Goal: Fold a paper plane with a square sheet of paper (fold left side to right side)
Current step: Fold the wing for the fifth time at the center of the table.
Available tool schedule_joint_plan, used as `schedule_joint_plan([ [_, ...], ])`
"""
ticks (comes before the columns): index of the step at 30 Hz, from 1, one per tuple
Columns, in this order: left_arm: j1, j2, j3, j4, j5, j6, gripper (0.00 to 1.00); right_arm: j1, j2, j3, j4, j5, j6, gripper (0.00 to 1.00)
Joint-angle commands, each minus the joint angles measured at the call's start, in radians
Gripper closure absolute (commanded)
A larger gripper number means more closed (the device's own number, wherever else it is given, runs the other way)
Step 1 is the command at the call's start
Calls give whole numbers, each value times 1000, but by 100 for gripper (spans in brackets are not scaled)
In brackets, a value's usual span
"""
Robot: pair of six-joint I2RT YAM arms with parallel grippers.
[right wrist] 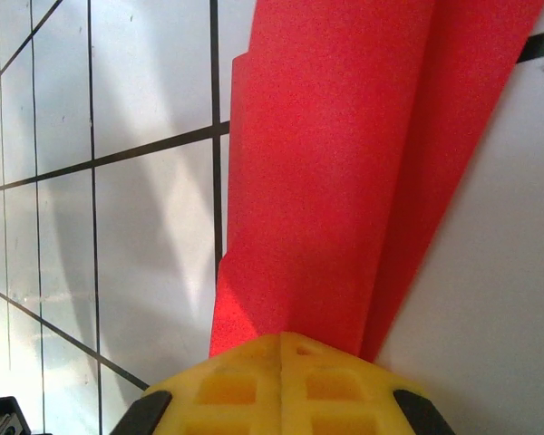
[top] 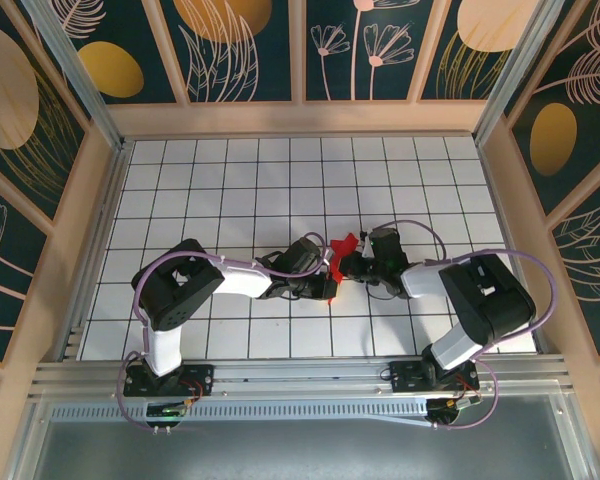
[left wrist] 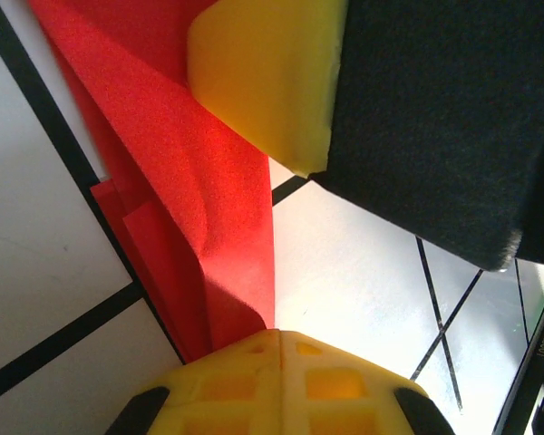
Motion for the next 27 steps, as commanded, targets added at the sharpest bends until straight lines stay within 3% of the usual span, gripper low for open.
schedule_joint_plan([
  [1,4,40,-47,-205,-96,30,100,-24,41,31,-21,54,-25,100],
  [27,5,46,-76,-199,-101,23,100,-190,210,217,-95,-13,-121,100],
])
